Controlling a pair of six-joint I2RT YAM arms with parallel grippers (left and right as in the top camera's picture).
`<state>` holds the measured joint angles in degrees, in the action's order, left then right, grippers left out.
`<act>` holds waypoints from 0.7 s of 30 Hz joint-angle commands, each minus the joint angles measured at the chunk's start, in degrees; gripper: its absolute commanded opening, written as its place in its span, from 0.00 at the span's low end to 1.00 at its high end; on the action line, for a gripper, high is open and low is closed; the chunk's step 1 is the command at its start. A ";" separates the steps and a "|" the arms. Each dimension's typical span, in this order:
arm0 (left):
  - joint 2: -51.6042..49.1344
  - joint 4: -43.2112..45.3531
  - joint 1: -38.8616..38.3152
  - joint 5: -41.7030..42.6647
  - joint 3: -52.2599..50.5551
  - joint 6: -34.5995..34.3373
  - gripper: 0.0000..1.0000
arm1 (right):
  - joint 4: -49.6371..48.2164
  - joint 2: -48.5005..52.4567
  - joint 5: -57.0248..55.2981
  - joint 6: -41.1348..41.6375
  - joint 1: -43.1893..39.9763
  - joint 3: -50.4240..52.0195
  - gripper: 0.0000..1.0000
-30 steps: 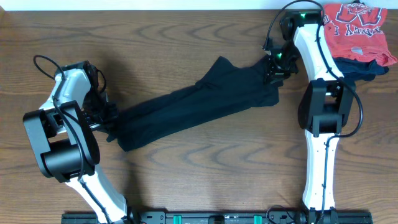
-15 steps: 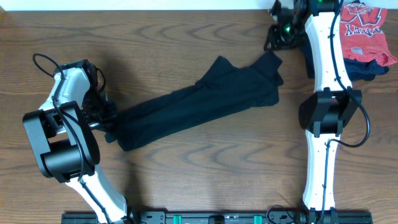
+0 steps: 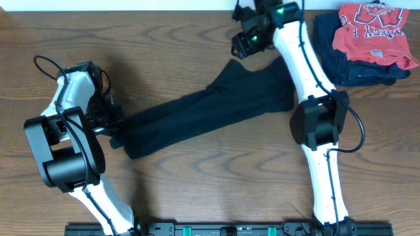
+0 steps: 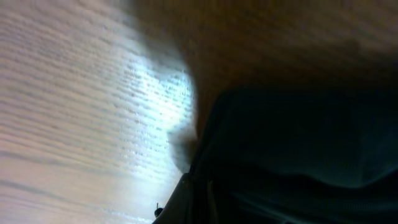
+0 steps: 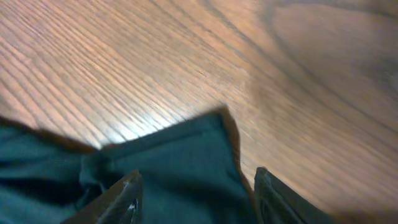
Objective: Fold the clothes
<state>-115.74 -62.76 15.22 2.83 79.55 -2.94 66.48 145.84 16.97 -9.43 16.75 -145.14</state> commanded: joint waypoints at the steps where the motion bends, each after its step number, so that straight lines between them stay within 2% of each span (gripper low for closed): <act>1: 1.53 0.31 0.13 -0.68 1.01 0.13 0.06 | -1.79 -0.39 -0.81 -0.48 -0.92 2.75 0.56; 11: 1.53 0.76 0.13 -0.66 1.01 0.11 0.06 | -12.74 -0.39 0.02 -2.91 -0.33 14.19 0.58; 21: 1.53 1.18 0.13 -0.66 1.01 0.09 0.06 | -22.64 -0.39 0.96 -2.60 0.07 20.41 0.56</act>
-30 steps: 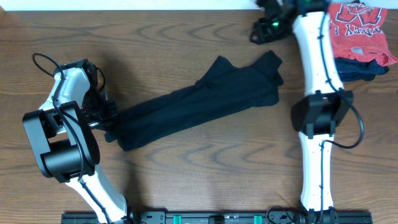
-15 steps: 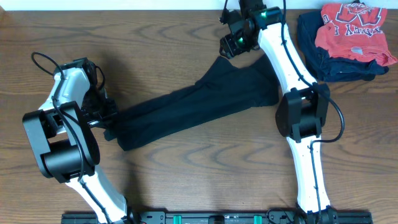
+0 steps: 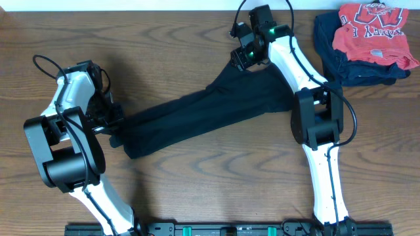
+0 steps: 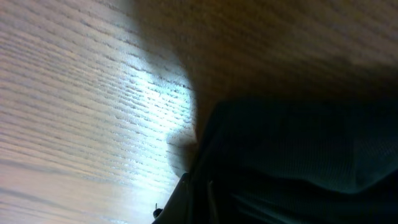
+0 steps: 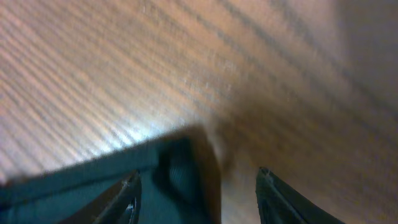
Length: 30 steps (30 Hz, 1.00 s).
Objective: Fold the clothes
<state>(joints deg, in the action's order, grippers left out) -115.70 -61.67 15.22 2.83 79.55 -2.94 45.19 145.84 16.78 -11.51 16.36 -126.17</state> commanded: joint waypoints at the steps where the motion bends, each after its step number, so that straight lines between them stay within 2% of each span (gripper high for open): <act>1: 1.49 0.13 0.13 -0.68 1.01 0.11 0.06 | -2.54 -0.39 2.12 -0.52 0.50 2.08 0.56; 6: 1.49 0.46 0.13 -0.66 1.01 0.09 0.06 | -4.68 -0.39 3.65 -0.09 1.18 3.72 0.51; 11: 1.49 1.18 0.13 -0.26 1.01 0.07 0.06 | -3.56 -0.39 3.61 -0.11 2.08 4.11 0.40; 19: 1.49 1.84 0.13 -0.26 0.98 0.07 0.06 | -2.99 -0.39 3.58 -0.09 2.14 4.20 0.01; 24: 1.49 2.40 0.13 -0.28 0.98 0.07 0.06 | -4.26 -0.44 3.21 1.70 1.81 3.61 0.01; 30: 1.49 7.56 0.22 -0.31 1.42 0.09 0.06 | -3.69 -0.44 3.21 1.84 1.14 -2.54 0.01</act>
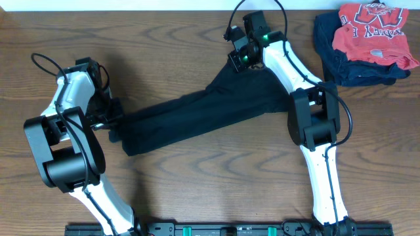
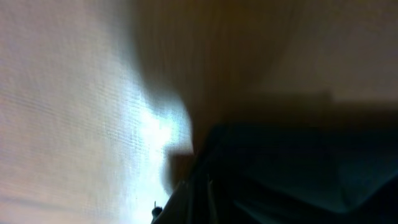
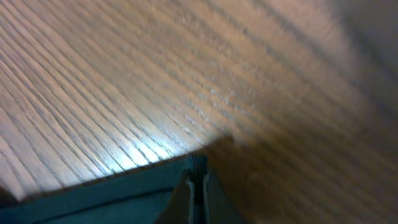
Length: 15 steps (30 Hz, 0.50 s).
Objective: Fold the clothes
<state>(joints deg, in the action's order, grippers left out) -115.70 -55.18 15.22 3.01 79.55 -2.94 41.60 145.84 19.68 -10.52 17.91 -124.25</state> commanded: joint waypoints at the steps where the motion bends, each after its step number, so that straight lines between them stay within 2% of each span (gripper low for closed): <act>1: 1.49 1.75 0.20 -0.48 1.90 0.09 0.06 | -0.07 -0.44 0.31 0.85 -0.46 -5.92 0.01; 9: 1.51 2.60 0.20 -0.46 10.36 0.11 0.06 | 0.87 -0.44 0.33 1.95 -0.66 -16.76 0.01; 15: 2.34 2.58 0.20 -0.46 15.32 0.11 0.06 | 6.99 -0.46 0.59 1.90 -1.05 -24.55 0.01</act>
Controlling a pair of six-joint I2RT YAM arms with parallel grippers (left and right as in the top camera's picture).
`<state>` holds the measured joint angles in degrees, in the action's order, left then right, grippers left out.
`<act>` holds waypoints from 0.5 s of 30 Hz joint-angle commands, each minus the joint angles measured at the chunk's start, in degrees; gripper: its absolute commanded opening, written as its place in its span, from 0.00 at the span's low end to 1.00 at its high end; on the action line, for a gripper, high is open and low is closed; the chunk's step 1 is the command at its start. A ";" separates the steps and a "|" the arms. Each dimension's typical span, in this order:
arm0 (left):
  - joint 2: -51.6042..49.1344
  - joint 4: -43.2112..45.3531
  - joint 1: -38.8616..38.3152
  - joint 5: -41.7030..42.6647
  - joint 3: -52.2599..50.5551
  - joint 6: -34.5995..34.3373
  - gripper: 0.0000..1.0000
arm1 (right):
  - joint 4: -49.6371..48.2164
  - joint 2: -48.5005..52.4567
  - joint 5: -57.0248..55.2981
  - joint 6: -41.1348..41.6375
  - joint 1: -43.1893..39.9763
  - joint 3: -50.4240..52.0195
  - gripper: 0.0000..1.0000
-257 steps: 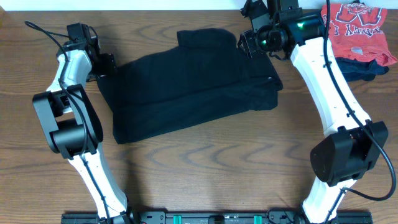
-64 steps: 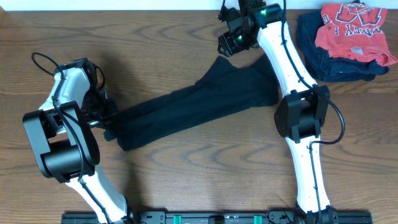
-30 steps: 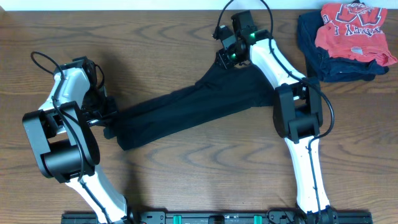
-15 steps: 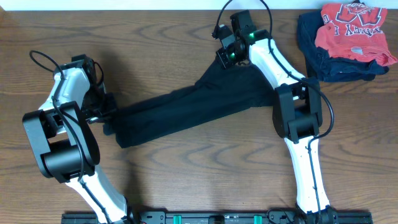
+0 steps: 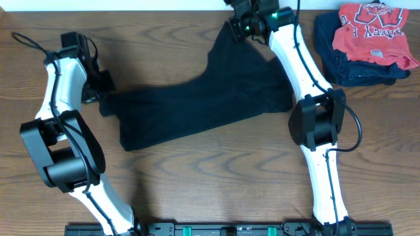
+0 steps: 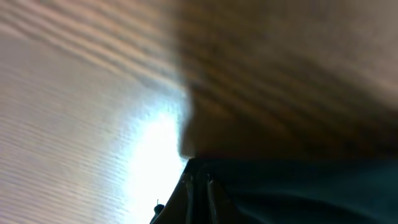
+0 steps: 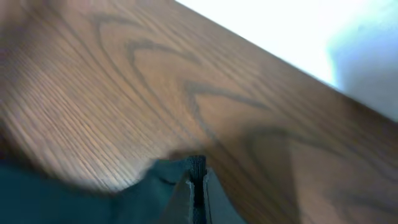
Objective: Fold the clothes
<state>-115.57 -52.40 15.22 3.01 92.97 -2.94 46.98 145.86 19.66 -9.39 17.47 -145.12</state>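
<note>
A dark navy garment [image 5: 197, 105] is stretched across the middle of the wooden table, raised at both ends. My left gripper [image 5: 100, 98] is shut on its left corner, and the left wrist view shows the cloth [image 6: 292, 193] pinched between the closed fingers [image 6: 198, 186]. My right gripper [image 5: 237, 29] is shut on the garment's far right corner near the table's back edge. In the right wrist view the fabric edge [image 7: 155, 186] sits between the closed fingers [image 7: 196, 171], lifted above the wood.
A pile of folded clothes, a red printed shirt [image 5: 371, 26] on top of dark blue garments [image 5: 341, 62], lies at the back right corner. The white wall beyond the table's back edge [image 7: 280, 37] is close to my right gripper.
Both grippers have moved toward the back of the table with the garment in them. The cloth is now spread wider and its held corners are off the table.
My left gripper held the garment's left end throughout. My right gripper stood open over the far right corner, then nearer to it still open, then shut on it. Now both corners are lifted and carried toward the back, and the bunched garment has opened out.
</note>
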 commanded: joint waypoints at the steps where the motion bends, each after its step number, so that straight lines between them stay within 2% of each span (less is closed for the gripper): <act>1: 2.43 -0.22 0.20 -0.44 2.43 0.11 0.06 | 3.15 -0.48 0.76 0.76 -0.79 -5.31 0.01; 10: 2.73 -0.22 0.20 -0.46 4.20 0.35 0.06 | 18.43 -1.22 0.79 0.74 -4.92 -21.33 0.01; 15: 3.78 -1.14 0.20 -0.46 4.20 0.35 0.06 | 27.98 -1.22 4.63 0.52 -8.92 -25.64 0.01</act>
<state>-114.24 -52.88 15.22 3.01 95.83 -2.92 72.01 145.82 21.12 -9.19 11.35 -168.33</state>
